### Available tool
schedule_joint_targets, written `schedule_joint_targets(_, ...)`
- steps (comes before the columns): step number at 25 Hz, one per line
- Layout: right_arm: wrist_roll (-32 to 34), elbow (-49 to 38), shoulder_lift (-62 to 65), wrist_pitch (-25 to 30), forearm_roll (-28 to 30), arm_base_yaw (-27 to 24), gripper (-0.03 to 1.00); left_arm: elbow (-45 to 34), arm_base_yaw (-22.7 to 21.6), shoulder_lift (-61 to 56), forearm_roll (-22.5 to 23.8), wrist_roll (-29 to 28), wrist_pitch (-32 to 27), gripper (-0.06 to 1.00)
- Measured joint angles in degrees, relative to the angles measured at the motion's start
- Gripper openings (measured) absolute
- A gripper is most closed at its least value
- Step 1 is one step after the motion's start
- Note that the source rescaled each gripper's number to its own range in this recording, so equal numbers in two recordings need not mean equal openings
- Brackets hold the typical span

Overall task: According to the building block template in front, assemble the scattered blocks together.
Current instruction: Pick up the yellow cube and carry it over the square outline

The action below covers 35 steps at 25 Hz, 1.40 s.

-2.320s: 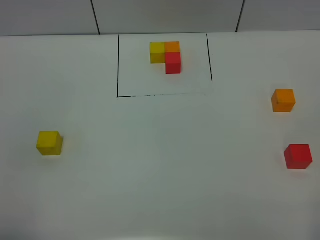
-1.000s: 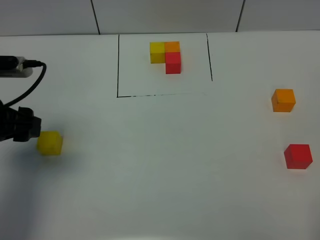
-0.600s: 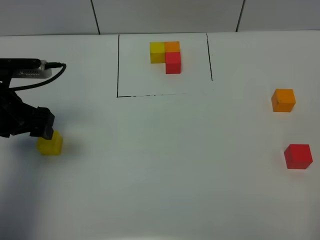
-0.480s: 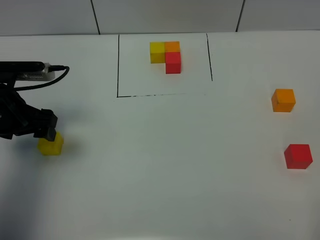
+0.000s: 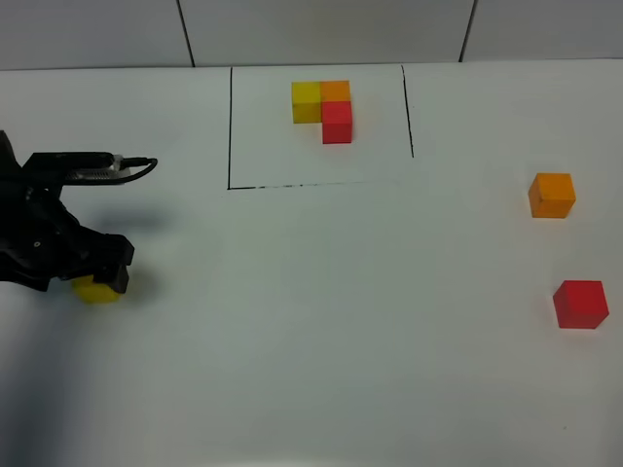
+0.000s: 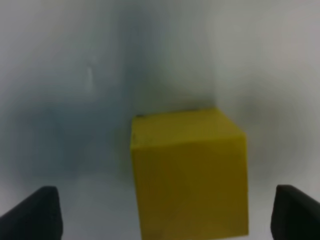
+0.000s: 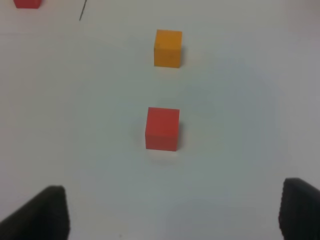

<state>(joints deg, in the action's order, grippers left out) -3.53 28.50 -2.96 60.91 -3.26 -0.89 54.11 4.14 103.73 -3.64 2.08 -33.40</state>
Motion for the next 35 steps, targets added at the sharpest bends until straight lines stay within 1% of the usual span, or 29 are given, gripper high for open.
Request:
schedule_joint_targets(2,0.0,0.0,0.0,0.0,0.0,0.0,0.80,0.0,0.0,1.2,0.1,-0.9,0.5,0.97)
schedule_joint_targets(4,0.0,0.0,0.0,0.0,0.0,0.0,0.80,0.0,0.0,2.2,0.1,-1.0,0.7,0.92)
schedule_joint_targets(7,0.5,0.0,0.0,0.0,0.0,0.0,0.80,0.0,0.0,3.0,0.1,-1.1,1.1,0.76)
schedule_joint_targets(9,0.6,0.0,0.0,0.0,0.0,0.0,0.80,0.0,0.0,3.2,0.1,-1.2,1.4,0.60)
schedule_joint_targets(11,0.7,0.0,0.0,0.0,0.0,0.0,0.80,0.0,0.0,3.2,0.1,-1.2,1.6,0.39)
schedule_joint_targets(12,0.7,0.0,0.0,0.0,0.0,0.0,0.80,0.0,0.0,3.2,0.1,-1.2,1.6,0.24)
schedule_joint_targets(13,0.7,0.0,0.0,0.0,0.0,0.0,0.80,0.0,0.0,3.2,0.1,-1.2,1.6,0.07)
schedule_joint_targets(14,0.7,0.0,0.0,0.0,0.0,0.0,0.80,0.0,0.0,3.2,0.1,-1.2,1.5,0.00)
schedule_joint_targets(17,0.7,0.0,0.0,0.0,0.0,0.0,0.80,0.3,0.0,3.2,0.2,-1.2,1.1,0.00)
schedule_joint_targets(19,0.7,0.0,0.0,0.0,0.0,0.0,0.80,1.5,0.0,3.2,0.4,0.3,-0.3,0.00)
schedule_joint_targets(21,0.8,0.0,0.0,0.0,0.0,0.0,0.80,4.0,0.5,2.9,0.4,4.1,-2.4,0.00)
schedule_joint_targets(23,0.8,0.0,0.0,0.0,0.0,0.0,0.80,7.2,1.9,2.7,0.5,10.5,-5.6,0.00)
schedule_joint_targets(26,0.8,0.0,0.0,0.0,0.0,0.0,0.80,12.6,6.2,3.1,0.5,19.0,-9.0,0.00)
schedule_joint_targets(29,0.9,0.0,0.0,0.0,0.0,0.0,0.80,20.0,11.9,5.8,1.3,23.7,-12.4,0.00)
schedule_joint_targets(32,0.9,0.0,0.0,0.0,0.0,0.0,0.80,29.6,18.0,11.3,5.2,25.5,-17.9,0.00)
schedule_joint_targets(35,0.9,0.0,0.0,0.0,0.0,0.0,0.80,39.6,22.7,17.1,9.8,27.9,-24.7,0.00)
